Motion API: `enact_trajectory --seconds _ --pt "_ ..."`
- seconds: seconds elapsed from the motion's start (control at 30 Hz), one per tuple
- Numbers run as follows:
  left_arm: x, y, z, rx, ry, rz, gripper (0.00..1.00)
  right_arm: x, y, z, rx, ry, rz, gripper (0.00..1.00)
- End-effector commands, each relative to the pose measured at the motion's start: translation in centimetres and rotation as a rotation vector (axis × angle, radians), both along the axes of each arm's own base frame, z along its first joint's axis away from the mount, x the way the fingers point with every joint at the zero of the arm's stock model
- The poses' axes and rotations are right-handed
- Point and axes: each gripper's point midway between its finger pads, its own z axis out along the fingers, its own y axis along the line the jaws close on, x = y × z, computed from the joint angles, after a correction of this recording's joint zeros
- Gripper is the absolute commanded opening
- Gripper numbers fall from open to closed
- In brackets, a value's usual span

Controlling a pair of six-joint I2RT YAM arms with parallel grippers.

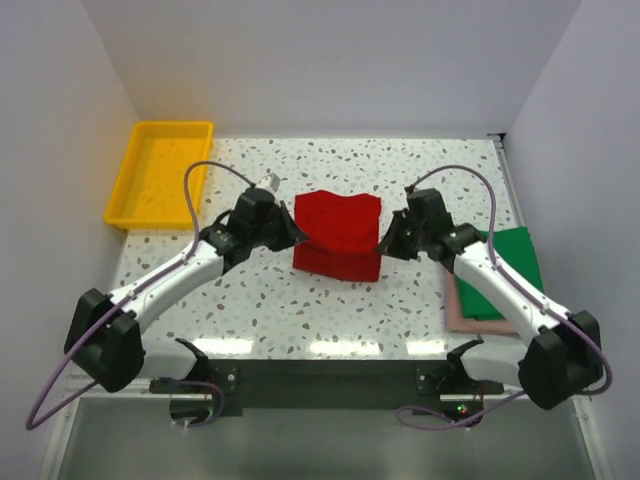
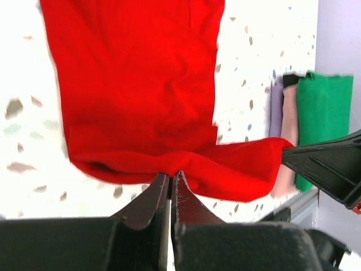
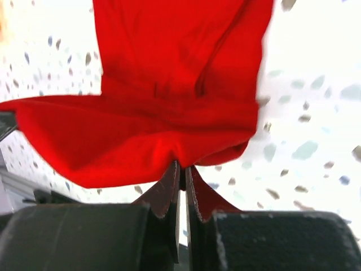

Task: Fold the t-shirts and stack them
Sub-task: Fold the tshirt

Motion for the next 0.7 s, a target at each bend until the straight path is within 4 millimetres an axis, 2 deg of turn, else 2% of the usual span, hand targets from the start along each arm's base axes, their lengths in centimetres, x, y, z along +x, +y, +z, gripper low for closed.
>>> enact_trajectory --seconds 0.0,0.03,0.07,0.1,0.13,0.17,0.2,0.23,0.27,0.3,0.33,0.37,0.4,0.43,0.47,0.5,0.53,0.6,0.63,0.67 --pt "4.7 -0.8 4.4 -0.029 -0.109 -0.021 0.00 5.0 0.7 3.8 0.065 -0.100 0.033 0.00" --pt "5.6 -0.8 4.5 -0.025 -0.112 -0.025 0.00 6.1 0.6 4.0 0.066 -0.102 0.031 0.00" --pt "6.8 -1.0 3.1 -0.006 -0.078 -0.023 0.00 7.6 0.4 2.6 0.066 -0.058 0.020 0.00" --pt "8.5 -0.8 4.3 -0.018 -0.101 -0.015 0.00 9.3 0.5 3.9 0.074 -0.088 0.021 0.00" --pt "9.6 -0.8 4.2 -0.017 -0.097 -0.008 0.00 10.5 0.5 3.6 0.073 -0.078 0.018 0.00" --pt "10.9 -0.8 2.3 -0.001 -0.061 -0.001 0.00 12.0 -0.1 3.5 0.079 -0.072 -0.003 0.00" --pt "12.8 -0.7 3.3 -0.022 -0.083 0.008 0.00 14.1 0.2 2.7 0.089 -0.054 0.001 0.00" --pt "13.9 -0.8 3.0 -0.031 -0.084 0.002 0.00 15.6 -0.2 2.2 0.092 -0.049 -0.013 0.00" --pt "16.2 -1.3 2.0 -0.040 -0.080 0.002 0.00 16.8 -0.3 1.9 0.095 -0.046 -0.021 0.00" --pt "17.6 -1.1 1.5 -0.044 -0.076 0.002 0.00 18.9 -0.1 0.4 0.107 -0.016 -0.021 0.00" --pt "18.8 -0.9 0.8 -0.036 -0.063 0.015 0.00 20.2 -0.7 -0.2 0.118 -0.008 -0.035 0.00" --pt "20.2 -1.0 -1.8 -0.027 -0.027 0.018 0.00 21.5 -0.6 -1.0 0.135 -0.006 -0.032 0.00" --pt "22.0 -1.1 -0.9 -0.054 -0.062 0.008 0.00 23.2 -0.5 -2.3 0.146 0.009 -0.032 0.01" --pt "23.0 -1.4 -1.3 -0.071 -0.071 -0.009 0.07 24.0 -0.6 -3.1 0.160 0.024 -0.030 0.10" --pt "24.8 -1.4 -2.5 -0.082 -0.064 -0.012 0.16 24.6 -0.7 -3.7 0.169 0.038 -0.035 0.19" --pt "25.3 -1.4 -3.3 -0.083 -0.047 -0.018 0.36 25.5 -0.5 -4.3 0.178 0.042 -0.031 0.31" --pt "25.9 -1.2 -4.3 -0.085 -0.035 -0.020 0.41 26.1 -0.8 -4.2 0.185 0.031 -0.033 0.55" --pt "26.5 0.1 -3.8 -0.099 -0.055 -0.002 0.51 26.7 -1.5 -3.7 0.172 0.005 -0.042 0.77" --pt "26.8 0.6 -1.8 -0.114 -0.112 0.005 0.53 26.9 -2.2 -2.9 0.167 -0.015 -0.051 0.82" --pt "26.3 1.8 -2.3 -0.108 -0.102 0.028 0.56 26.9 -2.8 -2.4 0.145 -0.029 -0.066 0.86"
